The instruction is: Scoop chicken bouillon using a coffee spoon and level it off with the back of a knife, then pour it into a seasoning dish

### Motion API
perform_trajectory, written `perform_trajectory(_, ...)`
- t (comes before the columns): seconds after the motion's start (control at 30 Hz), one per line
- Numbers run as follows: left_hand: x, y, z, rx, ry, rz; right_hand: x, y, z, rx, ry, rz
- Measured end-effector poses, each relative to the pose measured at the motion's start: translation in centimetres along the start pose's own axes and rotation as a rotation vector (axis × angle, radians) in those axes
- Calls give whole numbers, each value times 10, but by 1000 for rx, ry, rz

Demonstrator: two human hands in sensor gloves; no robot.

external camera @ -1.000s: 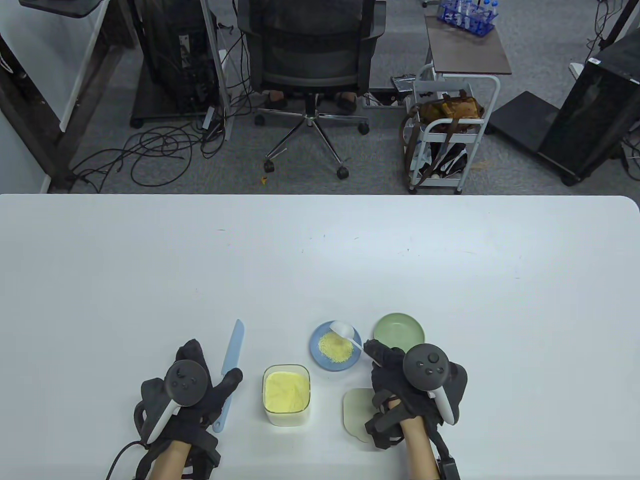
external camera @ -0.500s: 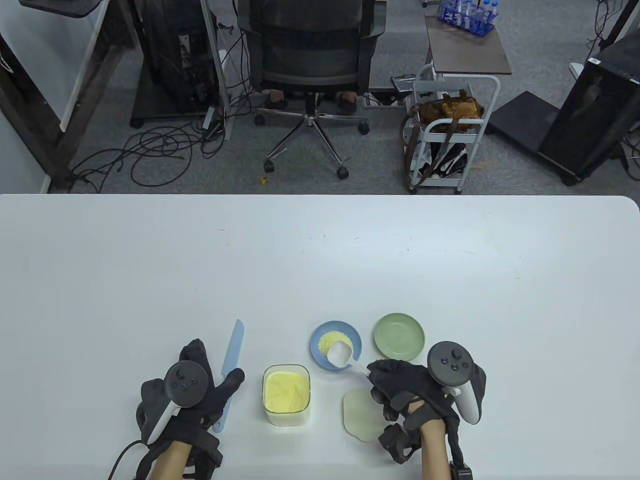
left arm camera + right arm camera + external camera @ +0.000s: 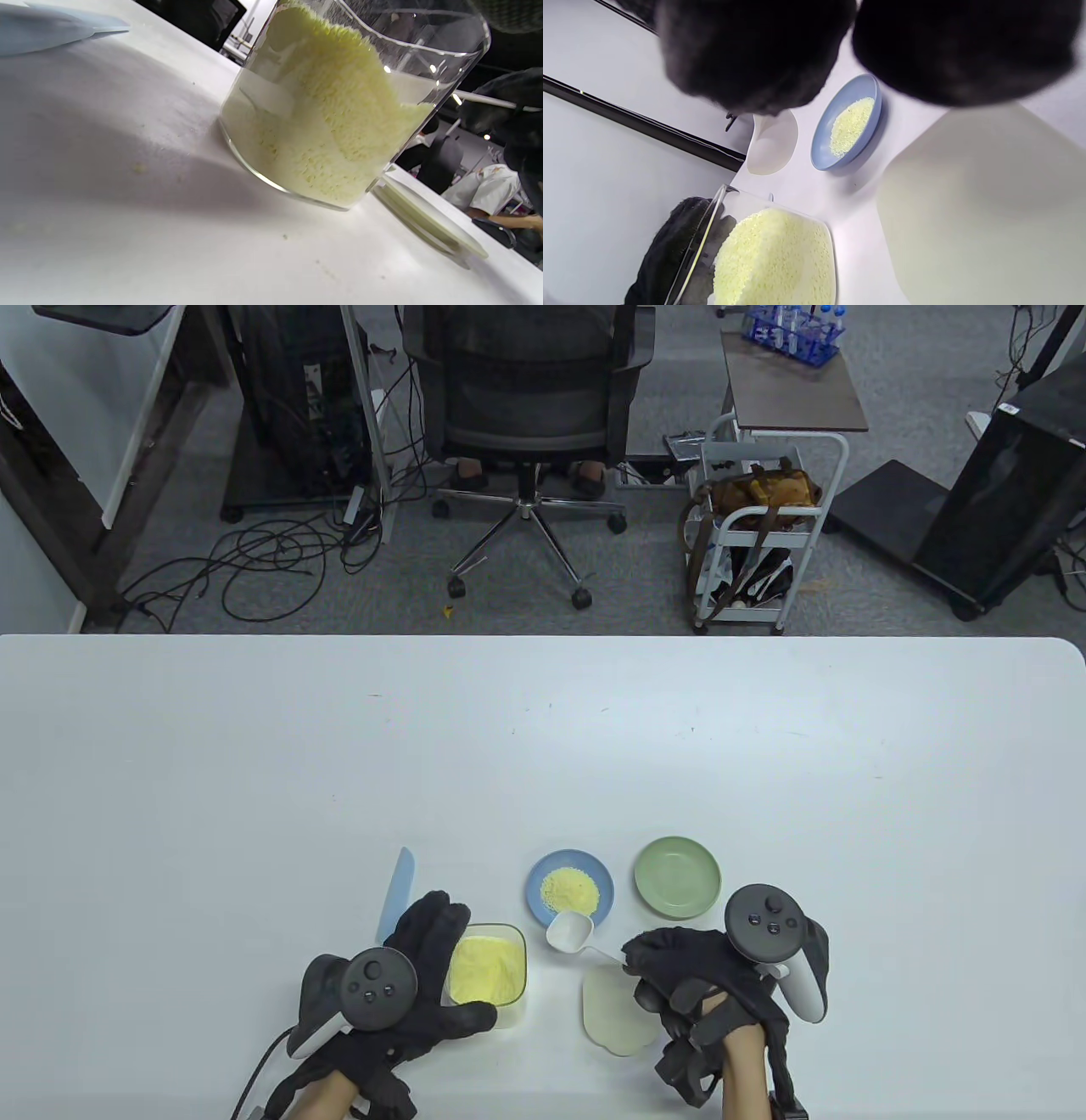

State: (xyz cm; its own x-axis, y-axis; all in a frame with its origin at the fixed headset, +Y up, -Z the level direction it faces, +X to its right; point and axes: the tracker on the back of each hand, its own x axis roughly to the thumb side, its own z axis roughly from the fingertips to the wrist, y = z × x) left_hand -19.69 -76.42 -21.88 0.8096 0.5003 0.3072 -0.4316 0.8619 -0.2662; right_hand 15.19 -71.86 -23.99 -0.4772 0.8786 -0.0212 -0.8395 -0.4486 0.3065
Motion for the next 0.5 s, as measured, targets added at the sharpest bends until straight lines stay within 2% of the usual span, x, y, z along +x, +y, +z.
perform_trajectory(0.1,-1,-1,-1,-16,-8,70,8,1,3,-10,-74,-26)
perform_trajectory(0.13,-2,-1,-2,-19,-6,70,13,3,3,-4,-139,-54)
perform_trajectory(0.27,-2,-1,-2,-32,-1,73,30,16,3,54,-262,-122)
perform_trajectory(0.37,-2,-1,-3,-43,0,86,45,28,-2,121,-289,1)
perform_trajectory(0.5,-2,0,-3,-50,2,90,62,46,-13,139,-278,200)
